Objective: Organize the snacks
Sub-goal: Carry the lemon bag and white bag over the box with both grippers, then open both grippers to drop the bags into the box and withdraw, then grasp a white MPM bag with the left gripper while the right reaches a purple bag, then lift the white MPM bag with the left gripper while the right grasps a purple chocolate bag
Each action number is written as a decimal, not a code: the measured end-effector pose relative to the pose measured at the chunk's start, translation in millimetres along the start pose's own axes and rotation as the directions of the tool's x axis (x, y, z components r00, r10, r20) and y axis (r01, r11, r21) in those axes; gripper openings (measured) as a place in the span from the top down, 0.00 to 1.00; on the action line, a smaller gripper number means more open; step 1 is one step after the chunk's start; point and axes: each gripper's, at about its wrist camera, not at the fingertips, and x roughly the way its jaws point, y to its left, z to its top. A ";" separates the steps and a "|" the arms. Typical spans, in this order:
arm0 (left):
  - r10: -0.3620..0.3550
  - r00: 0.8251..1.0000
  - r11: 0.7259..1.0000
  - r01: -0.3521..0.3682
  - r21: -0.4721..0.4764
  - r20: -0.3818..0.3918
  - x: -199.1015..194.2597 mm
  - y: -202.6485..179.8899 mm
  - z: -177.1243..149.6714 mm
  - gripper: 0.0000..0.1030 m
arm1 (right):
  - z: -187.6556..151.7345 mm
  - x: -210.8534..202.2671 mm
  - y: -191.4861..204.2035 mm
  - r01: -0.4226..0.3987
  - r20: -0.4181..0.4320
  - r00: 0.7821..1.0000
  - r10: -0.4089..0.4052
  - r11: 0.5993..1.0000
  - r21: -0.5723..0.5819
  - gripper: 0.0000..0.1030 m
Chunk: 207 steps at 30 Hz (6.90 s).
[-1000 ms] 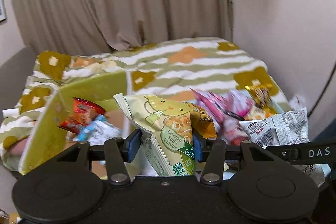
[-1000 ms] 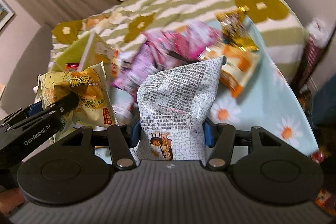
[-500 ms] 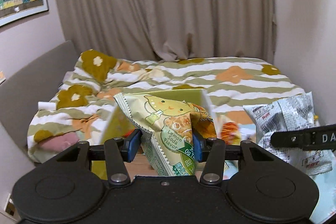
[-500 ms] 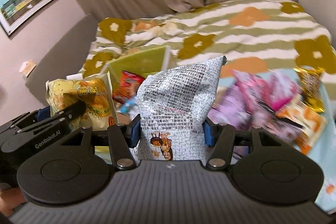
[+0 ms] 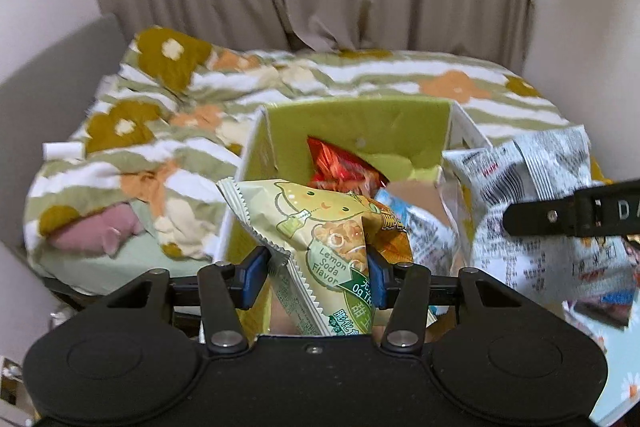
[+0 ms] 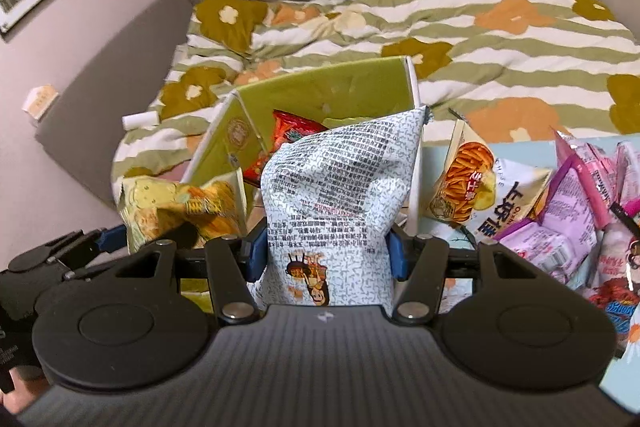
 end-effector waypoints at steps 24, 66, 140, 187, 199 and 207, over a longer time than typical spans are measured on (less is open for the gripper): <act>0.070 0.997 0.995 -0.067 -0.076 0.036 -22.6 42.4 2.5 0.00 | -2.4 45.7 35.4 -0.039 -0.106 0.994 0.031 0.996 -0.079 0.30; -0.087 0.985 0.996 0.082 0.035 0.147 -64.2 -33.5 20.7 0.00 | -21.8 -82.9 -51.3 0.140 0.170 0.974 -0.153 0.987 0.084 0.00; 0.196 0.976 0.937 -0.157 0.314 -0.099 60.1 -273.5 -80.1 0.38 | -79.8 32.2 -279.6 0.118 -0.092 0.990 -0.103 0.976 0.184 0.07; 0.307 0.910 0.947 -0.322 0.007 0.280 -96.5 -152.8 22.3 0.42 | 12.9 -84.6 -128.0 -0.121 0.130 0.983 0.129 0.990 -0.069 0.23; 0.232 0.941 0.968 -0.249 0.040 0.248 -37.1 -51.8 71.2 0.42 | 65.5 -20.0 -31.5 -0.062 0.143 0.987 0.071 0.996 -0.068 0.23; 0.085 0.985 0.990 -0.100 0.097 0.153 27.5 -22.0 78.1 0.41 | 69.8 27.1 -7.0 0.057 0.100 0.993 -0.057 0.998 0.001 0.23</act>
